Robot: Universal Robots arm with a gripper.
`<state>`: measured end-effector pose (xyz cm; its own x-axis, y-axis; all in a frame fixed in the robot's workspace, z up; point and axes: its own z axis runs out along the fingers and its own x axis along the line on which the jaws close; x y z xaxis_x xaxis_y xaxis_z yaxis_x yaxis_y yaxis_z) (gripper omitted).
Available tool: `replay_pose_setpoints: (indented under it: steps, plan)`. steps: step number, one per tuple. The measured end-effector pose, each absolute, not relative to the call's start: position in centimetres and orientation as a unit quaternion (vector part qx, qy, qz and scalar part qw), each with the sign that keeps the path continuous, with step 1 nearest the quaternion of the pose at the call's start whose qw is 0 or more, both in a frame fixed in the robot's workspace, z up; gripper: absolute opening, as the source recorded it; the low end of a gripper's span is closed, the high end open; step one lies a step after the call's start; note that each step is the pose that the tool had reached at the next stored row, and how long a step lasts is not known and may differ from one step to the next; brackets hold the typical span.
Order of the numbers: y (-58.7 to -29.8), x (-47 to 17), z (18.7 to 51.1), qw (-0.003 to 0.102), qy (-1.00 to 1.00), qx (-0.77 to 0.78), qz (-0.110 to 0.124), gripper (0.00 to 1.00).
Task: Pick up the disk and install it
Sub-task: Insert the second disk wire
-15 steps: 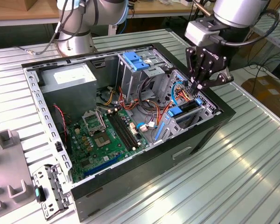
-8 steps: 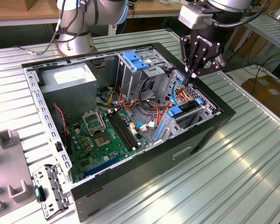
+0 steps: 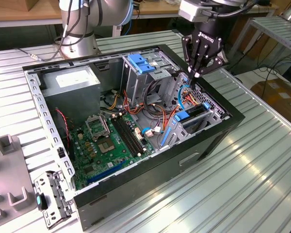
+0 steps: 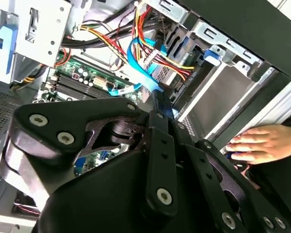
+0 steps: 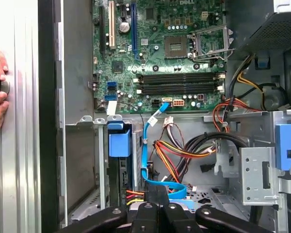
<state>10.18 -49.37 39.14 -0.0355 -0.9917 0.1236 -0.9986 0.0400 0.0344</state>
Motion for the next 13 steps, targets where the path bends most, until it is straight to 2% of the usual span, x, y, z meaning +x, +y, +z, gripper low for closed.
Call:
replay_pose_setpoints:
  steps: [2, 3, 4, 11, 12, 13]
  plan:
    - [-49.1, 10.2, 39.0, 0.065, -0.718, 0.691, 0.039, 0.24]
    - [-49.0, 10.3, 39.0, 0.067, -0.718, 0.691, 0.041, 0.24]
    - [-48.9, 10.3, 38.9, 0.070, -0.718, 0.691, 0.044, 0.30]
    - [-48.7, 10.4, 37.8, 0.090, -0.717, 0.689, 0.065, 0.30]
    - [-48.7, 10.5, 37.6, 0.093, -0.716, 0.688, 0.068, 0.29]
    - [-48.7, 10.5, 37.4, 0.096, -0.716, 0.688, 0.071, 0.22]
